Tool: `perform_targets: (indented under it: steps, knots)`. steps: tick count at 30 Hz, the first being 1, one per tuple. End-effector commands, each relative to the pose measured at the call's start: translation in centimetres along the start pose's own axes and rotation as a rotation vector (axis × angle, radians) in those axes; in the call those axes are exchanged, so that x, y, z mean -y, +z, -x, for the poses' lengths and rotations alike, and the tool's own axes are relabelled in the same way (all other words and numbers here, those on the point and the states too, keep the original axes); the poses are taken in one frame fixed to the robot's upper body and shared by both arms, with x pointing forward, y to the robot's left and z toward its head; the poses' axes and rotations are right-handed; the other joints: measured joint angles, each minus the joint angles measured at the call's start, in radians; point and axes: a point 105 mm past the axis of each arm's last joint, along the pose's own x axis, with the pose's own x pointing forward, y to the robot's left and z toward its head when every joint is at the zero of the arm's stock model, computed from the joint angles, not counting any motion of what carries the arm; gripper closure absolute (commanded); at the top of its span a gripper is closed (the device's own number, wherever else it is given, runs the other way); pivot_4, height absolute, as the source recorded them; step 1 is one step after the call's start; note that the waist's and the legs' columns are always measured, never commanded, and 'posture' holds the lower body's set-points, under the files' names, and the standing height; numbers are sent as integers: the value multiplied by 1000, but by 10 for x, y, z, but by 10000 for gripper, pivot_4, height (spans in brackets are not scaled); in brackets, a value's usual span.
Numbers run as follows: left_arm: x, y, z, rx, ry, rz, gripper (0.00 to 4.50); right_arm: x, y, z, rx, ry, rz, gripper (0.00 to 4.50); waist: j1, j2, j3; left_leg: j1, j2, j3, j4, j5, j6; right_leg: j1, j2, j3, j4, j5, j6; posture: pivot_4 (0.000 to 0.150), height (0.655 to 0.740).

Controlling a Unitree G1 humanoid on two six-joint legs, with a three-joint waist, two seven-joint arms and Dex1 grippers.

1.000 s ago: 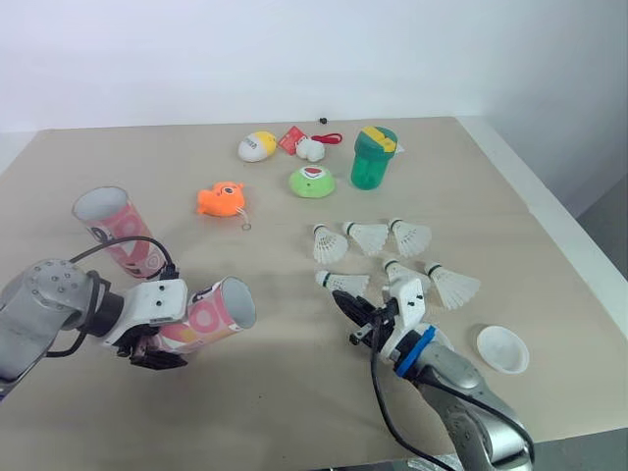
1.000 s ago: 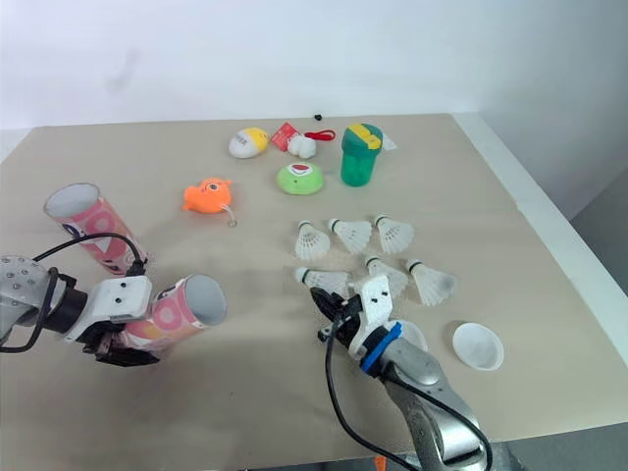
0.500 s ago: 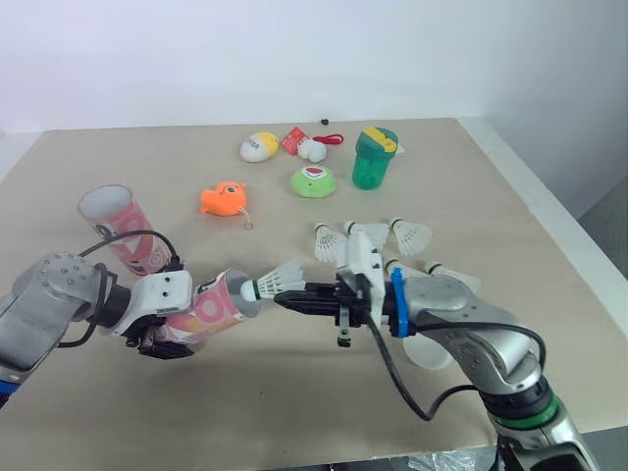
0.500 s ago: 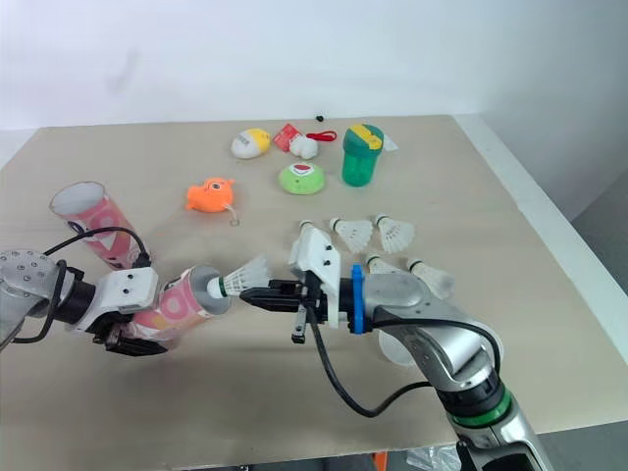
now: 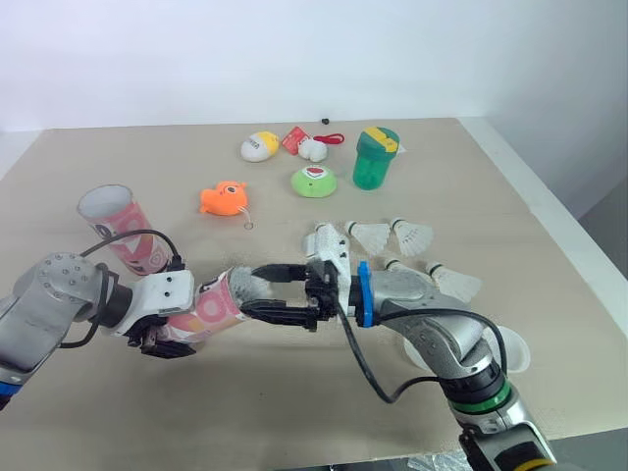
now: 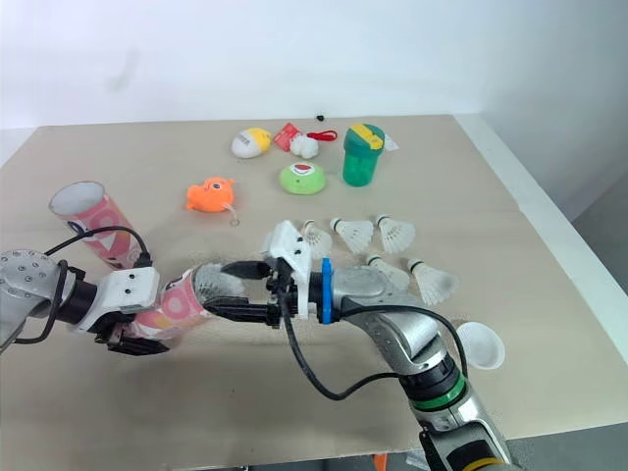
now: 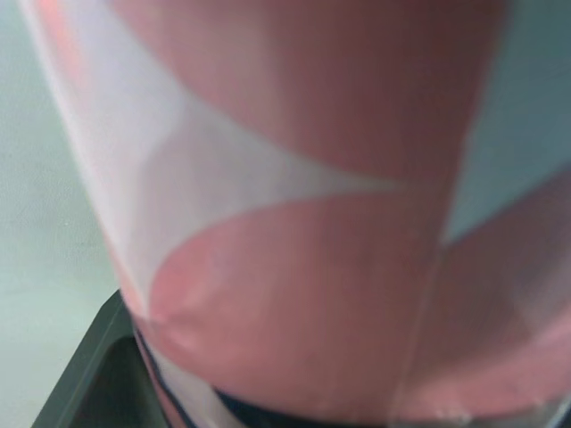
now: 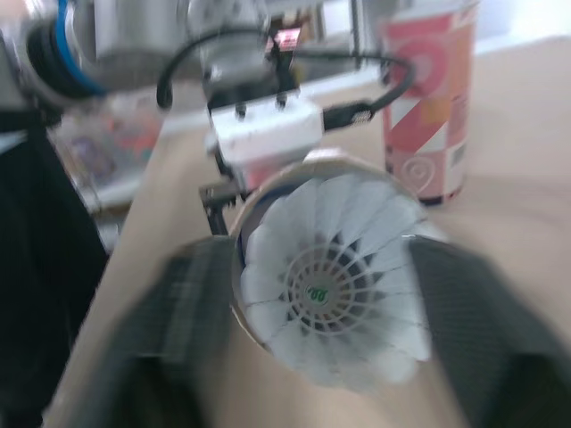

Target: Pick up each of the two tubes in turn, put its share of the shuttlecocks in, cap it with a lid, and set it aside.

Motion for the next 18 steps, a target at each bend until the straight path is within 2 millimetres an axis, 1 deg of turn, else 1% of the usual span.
perform_targets:
  steps: [1, 5, 8, 11, 13, 18]
  knots:
    - [3, 0, -3, 13, -6, 5, 12168, 12, 16, 18, 115, -176, 60, 683, 0, 0, 0, 0, 0, 0, 0, 0, 0, 0, 0, 0, 0, 0, 0, 1500, 7400]
    - [2, 0, -3, 18, -3, 8, 12168, 35, -4, 41, 63, -418, 116, 683, -2, 1, 0, 0, 0, 0, 0, 0, 0, 0, 0, 1, 0, 0, -1, 1500, 7400]
    - [0, 1, -4, 29, 2, 7, 12168, 60, -28, 54, -46, -619, 155, 683, -2, 1, 0, 1, 0, 2, 0, 0, 0, 0, 0, 3, 0, -1, -3, 1500, 7400]
    - [-2, 2, -3, 41, 11, 9, 12168, 71, -42, 55, -86, -701, 150, 683, -1, 1, 0, 1, -1, 2, 0, 0, 0, 0, 0, 3, 0, -1, -3, 1500, 7400]
    - [-3, 5, -3, 58, 13, 5, 12168, 78, -46, 52, -80, -737, 118, 683, -1, 1, 0, 1, -1, 2, 0, 0, 0, 0, 0, 4, 0, -1, -3, 1500, 7400]
    - [-6, 14, 0, 93, 26, -10, 12168, 98, -45, 44, -56, -793, 79, 683, -2, 1, 0, 1, -1, 3, 1, 0, 0, 0, 0, 4, 0, 0, -3, 1500, 7400]
